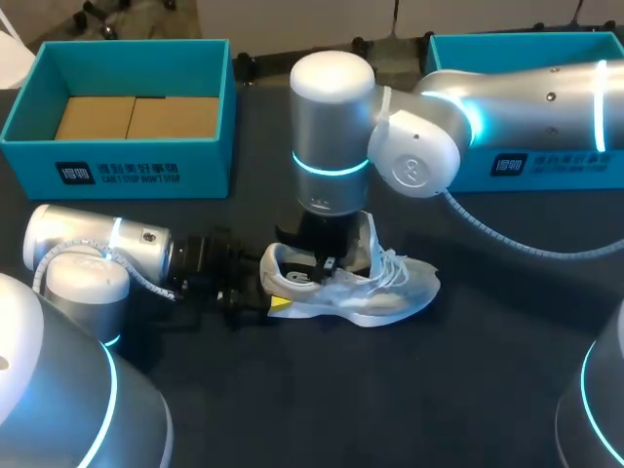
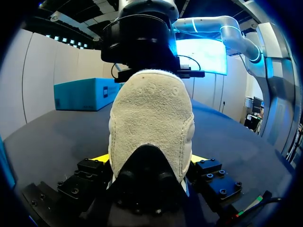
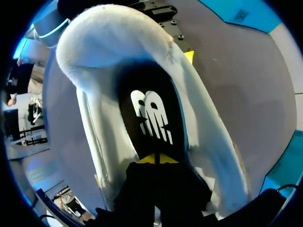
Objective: Take the shoe out of the shoebox, open the shoe tongue, remove and reinsert the insole, then place the shoe into the shoebox
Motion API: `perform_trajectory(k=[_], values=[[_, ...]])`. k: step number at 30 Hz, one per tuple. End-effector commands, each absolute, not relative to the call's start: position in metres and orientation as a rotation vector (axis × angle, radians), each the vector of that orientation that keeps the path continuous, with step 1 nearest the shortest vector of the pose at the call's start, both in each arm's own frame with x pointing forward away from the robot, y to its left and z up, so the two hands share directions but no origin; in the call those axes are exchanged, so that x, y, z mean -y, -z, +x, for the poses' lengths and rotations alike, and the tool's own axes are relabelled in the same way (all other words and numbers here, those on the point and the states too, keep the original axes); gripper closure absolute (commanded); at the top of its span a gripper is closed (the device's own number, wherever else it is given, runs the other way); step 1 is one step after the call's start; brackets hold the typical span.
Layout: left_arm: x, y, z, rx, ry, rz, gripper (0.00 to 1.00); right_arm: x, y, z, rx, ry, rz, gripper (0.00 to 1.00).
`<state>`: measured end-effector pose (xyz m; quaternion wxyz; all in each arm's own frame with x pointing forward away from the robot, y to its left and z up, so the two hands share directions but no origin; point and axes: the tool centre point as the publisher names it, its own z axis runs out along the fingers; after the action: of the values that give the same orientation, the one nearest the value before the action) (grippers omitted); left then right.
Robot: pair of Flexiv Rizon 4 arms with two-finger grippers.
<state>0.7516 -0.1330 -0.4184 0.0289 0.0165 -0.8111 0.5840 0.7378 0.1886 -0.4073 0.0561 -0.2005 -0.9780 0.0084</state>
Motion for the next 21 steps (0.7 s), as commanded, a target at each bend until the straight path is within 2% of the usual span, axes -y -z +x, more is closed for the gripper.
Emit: perform_trajectory(k=[1,21], values=[[0.133,0.418,0.75,2.504,-1.801,0.054,1.0,-0.167,0.409,0.73,2.989,0.029,-0.658,1.0],[0.133,0.418,0.75,2.504,-1.801,0.054,1.0,-0.17,0.344,0.752,3.073,0.122,-0.652,1.0]])
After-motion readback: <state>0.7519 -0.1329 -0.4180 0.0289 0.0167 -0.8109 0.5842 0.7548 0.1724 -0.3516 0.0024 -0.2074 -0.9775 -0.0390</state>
